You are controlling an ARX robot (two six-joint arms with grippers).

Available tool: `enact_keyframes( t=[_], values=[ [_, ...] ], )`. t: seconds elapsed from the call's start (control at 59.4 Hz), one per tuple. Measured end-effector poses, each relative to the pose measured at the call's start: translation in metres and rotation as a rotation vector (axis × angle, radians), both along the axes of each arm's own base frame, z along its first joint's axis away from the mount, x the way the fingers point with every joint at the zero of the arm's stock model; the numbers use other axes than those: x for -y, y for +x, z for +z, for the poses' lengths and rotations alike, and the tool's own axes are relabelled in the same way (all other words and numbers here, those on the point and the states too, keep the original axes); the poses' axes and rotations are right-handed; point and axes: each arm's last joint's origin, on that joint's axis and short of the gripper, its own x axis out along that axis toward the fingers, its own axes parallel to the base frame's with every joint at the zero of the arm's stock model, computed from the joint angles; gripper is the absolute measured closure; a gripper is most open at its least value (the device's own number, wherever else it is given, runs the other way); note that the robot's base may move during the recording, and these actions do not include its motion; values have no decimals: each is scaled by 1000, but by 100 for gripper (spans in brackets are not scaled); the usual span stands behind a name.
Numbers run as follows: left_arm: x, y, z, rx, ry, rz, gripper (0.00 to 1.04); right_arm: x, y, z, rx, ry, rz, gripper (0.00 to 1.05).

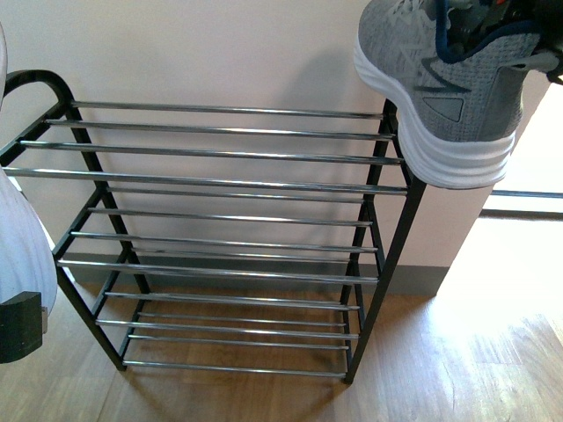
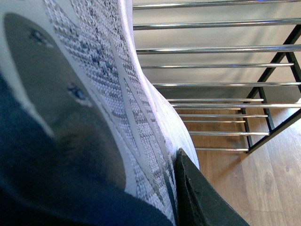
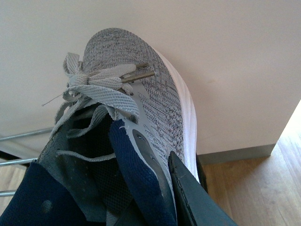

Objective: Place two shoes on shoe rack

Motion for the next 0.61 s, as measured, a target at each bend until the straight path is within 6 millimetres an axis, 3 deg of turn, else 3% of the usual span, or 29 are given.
enact_keyframes(
  t=[0.185, 0.471, 0.606],
  values=[
    [0, 0, 0, 0, 0, 0, 102, -3, 10, -10, -30, -1, -1, 104],
    [0, 0, 0, 0, 0, 0, 102, -7, 32, -7, -41, 11, -8, 104],
    [0, 0, 0, 0, 0, 0, 102, -7, 33, -3, -27, 21, -15, 104]
  ],
)
